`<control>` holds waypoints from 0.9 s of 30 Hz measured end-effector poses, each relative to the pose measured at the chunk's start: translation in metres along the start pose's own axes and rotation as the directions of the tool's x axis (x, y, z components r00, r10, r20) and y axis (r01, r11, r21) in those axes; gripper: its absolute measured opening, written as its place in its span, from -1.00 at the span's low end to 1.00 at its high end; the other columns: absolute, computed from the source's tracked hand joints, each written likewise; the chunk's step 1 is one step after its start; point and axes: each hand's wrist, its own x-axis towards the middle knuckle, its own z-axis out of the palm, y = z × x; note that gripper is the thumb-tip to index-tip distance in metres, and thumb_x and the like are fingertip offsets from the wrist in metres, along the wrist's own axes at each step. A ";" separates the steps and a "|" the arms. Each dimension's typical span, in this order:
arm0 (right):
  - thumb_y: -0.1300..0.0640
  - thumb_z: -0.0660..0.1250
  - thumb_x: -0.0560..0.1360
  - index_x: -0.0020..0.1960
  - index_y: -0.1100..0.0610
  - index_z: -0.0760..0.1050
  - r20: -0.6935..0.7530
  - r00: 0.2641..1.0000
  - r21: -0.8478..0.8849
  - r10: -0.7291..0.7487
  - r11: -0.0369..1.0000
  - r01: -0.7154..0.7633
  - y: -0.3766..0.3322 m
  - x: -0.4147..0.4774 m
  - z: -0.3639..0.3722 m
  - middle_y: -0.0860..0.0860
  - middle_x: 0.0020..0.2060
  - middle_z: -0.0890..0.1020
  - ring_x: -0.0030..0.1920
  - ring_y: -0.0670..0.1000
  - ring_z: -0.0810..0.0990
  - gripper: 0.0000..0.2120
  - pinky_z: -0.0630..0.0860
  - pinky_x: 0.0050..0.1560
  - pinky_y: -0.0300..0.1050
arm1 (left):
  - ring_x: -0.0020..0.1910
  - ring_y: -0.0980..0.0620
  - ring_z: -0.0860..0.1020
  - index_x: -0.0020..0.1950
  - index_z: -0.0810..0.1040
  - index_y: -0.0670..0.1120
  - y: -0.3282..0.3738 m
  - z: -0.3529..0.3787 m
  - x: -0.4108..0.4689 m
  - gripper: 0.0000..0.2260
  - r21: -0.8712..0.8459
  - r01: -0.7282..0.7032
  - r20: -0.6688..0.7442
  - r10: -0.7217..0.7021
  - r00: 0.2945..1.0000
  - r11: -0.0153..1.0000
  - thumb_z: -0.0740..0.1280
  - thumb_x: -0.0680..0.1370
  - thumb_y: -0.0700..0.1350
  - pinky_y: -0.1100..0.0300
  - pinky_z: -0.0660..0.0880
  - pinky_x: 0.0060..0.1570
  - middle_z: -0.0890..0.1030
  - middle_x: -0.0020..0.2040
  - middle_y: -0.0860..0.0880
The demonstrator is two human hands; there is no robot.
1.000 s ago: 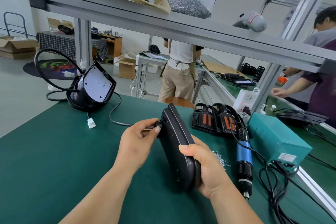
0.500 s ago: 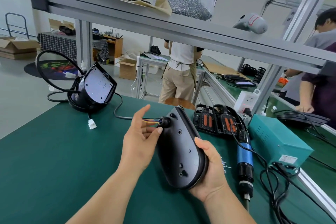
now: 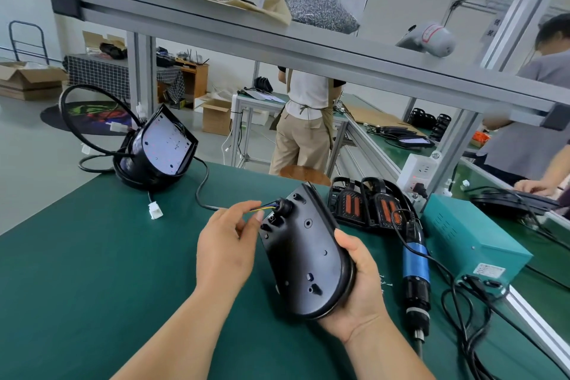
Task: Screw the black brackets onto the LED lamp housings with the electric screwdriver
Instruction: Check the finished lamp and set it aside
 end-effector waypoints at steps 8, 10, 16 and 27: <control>0.00 0.56 0.13 0.15 0.27 0.66 -0.018 0.999 -0.028 -0.032 0.999 0.032 0.004 0.000 0.002 0.28 0.12 0.66 0.01 0.23 0.66 -0.36 0.48 0.20 0.13 | -0.08 0.01 0.56 -0.01 0.69 0.06 0.003 -0.001 -0.003 -0.85 0.136 -0.038 0.045 0.032 0.998 0.990 0.32 0.60 0.00 0.17 0.39 -0.10 0.57 -0.17 0.18; 0.01 0.53 0.15 0.16 0.27 0.65 -0.022 0.998 -0.021 -0.051 0.999 0.050 0.005 0.001 0.002 0.28 0.13 0.66 0.01 0.23 0.66 -0.38 0.51 0.17 0.12 | -0.18 0.09 0.54 0.04 0.68 0.16 0.004 0.002 -0.005 -0.83 0.082 -0.006 0.108 -0.003 0.994 0.997 0.27 0.63 0.02 0.22 0.38 -0.19 0.59 -0.22 0.20; 0.09 0.47 0.27 0.16 0.14 0.65 0.002 0.974 -0.224 -0.227 0.949 0.222 0.013 0.003 0.004 0.19 0.08 0.70 0.06 0.16 0.69 -0.54 0.62 0.07 0.06 | -0.04 0.26 0.54 0.05 0.65 0.14 0.011 0.006 -0.011 -0.61 -0.291 0.360 0.425 -0.218 0.879 0.886 0.15 0.55 0.32 0.29 0.47 0.10 0.62 -0.02 0.26; -0.47 0.23 0.18 0.30 -0.55 0.22 0.086 0.863 -0.976 -0.498 0.134 0.174 0.031 0.001 0.012 -0.28 0.49 0.22 0.52 -0.23 0.07 -0.33 0.11 0.55 -0.03 | 0.17 -0.11 0.60 0.31 0.59 -0.16 0.023 -0.003 -0.016 -0.51 -0.494 0.742 0.793 -0.115 0.598 0.454 0.41 0.45 0.07 0.00 0.50 0.28 0.59 0.27 -0.26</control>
